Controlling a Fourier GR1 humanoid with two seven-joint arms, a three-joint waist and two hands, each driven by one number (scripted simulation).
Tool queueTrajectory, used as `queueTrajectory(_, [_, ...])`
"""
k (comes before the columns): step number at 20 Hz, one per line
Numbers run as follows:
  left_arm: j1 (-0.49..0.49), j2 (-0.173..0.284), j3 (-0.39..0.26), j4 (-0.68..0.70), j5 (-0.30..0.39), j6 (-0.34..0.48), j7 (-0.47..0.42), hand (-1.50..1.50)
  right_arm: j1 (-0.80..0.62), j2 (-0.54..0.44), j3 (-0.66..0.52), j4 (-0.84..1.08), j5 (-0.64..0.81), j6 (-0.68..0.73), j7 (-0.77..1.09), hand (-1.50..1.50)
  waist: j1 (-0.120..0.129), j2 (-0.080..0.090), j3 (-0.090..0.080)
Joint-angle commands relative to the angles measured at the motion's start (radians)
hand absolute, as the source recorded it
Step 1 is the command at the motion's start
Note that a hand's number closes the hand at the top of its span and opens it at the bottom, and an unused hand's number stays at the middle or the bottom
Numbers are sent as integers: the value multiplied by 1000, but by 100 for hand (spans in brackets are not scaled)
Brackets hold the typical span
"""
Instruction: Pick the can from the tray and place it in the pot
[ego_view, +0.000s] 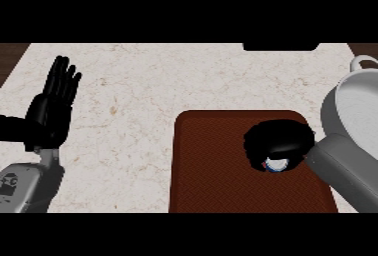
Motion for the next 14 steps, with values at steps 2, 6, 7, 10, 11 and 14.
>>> queueTrajectory(2, [63, 34, 55, -4, 17, -10, -19, 0, 194, -20, -37, -181, -26, -36, 273, 150, -68, -25, -1])
queueTrajectory(6, [104, 38, 87, 13, -1, 43, -19, 0, 395, -15, -54, -193, -23, -156, 447, 150, -181, -54, -4])
queueTrajectory(7, [106, 47, 91, 6, 5, 33, -11, 0, 407, -15, -95, -233, -37, -186, 504, 150, -181, -55, -4])
queueTrajectory(10, [142, 50, 112, 1, 14, 39, -11, 0, 494, -31, -170, -345, -48, -299, 602, 150, -201, -61, -5])
queueTrajectory(11, [115, 45, 99, -11, 7, 44, -4, 0, 511, -44, -202, -383, -51, -325, 643, 150, -207, -55, -4])
queueTrajectory(14, [135, 53, 92, -23, -1, 38, -2, 0, 576, -72, -269, -540, -80, -366, 746, 150, -197, -52, -5])
